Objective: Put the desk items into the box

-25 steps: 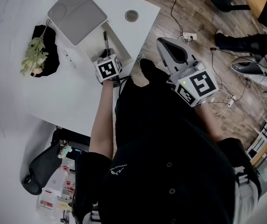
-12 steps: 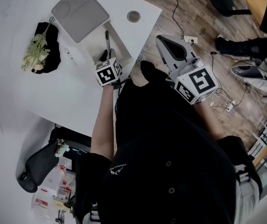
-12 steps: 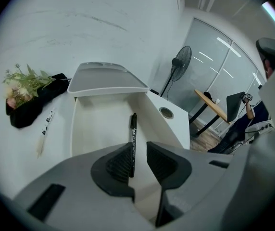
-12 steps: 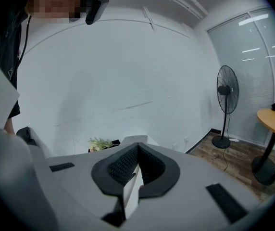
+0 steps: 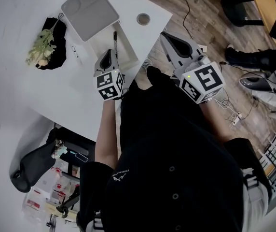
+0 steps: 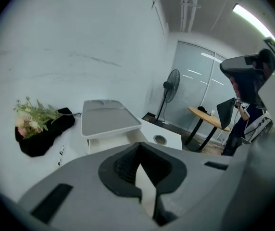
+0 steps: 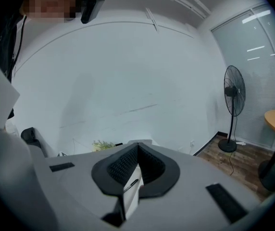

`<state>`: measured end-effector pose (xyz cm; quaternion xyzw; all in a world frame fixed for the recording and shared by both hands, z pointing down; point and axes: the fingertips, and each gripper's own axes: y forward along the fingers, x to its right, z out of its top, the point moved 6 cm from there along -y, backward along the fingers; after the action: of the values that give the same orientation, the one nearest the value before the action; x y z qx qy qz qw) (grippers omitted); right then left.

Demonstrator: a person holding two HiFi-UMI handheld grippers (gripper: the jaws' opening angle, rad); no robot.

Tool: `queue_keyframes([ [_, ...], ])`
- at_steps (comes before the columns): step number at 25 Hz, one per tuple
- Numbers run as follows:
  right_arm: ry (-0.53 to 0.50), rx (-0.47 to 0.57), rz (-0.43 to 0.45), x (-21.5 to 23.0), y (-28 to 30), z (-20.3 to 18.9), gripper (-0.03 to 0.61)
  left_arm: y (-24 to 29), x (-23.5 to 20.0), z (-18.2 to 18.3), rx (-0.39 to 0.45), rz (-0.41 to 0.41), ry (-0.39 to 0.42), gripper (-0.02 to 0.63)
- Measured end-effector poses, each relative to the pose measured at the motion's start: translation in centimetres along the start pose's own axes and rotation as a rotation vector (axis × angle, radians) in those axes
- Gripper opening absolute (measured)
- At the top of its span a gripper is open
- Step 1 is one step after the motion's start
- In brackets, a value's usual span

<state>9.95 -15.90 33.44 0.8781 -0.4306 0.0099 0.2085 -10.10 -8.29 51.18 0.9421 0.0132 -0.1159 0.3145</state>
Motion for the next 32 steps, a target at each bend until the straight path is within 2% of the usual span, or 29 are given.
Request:
queue_keyframes([
  [3, -0.012, 0.01, 0.026, -0.1, 0.6, 0.8, -0.002, -1.3, 0.5, 1.0, 0.047, 0.002, 0.027, 0.008],
  [13, -0.059, 0.024, 0.123, -0.7, 1.9, 2.4, -0.002, -5.3, 2.1, 2.6, 0.173, -0.005, 0.009, 0.008],
  [20, -0.085, 0.053, 0.195, -1.1, 2.1, 4.0, -0.002, -8.7, 3.4, 5.9, 0.306, 0.044, -0.008, 0.008],
  [27, -0.106, 0.068, 0.266, -1.1, 2.4, 5.0, -0.002, -12.2, 4.5, 9.3, 0.427, 0.127, -0.032, 0.008],
  [32, -0.109, 0.076, 0.309, -0.9, 2.6, 5.7, -0.002, -13.8, 5.8, 11.2, 0.5, 0.153, -0.018, 0.008],
])
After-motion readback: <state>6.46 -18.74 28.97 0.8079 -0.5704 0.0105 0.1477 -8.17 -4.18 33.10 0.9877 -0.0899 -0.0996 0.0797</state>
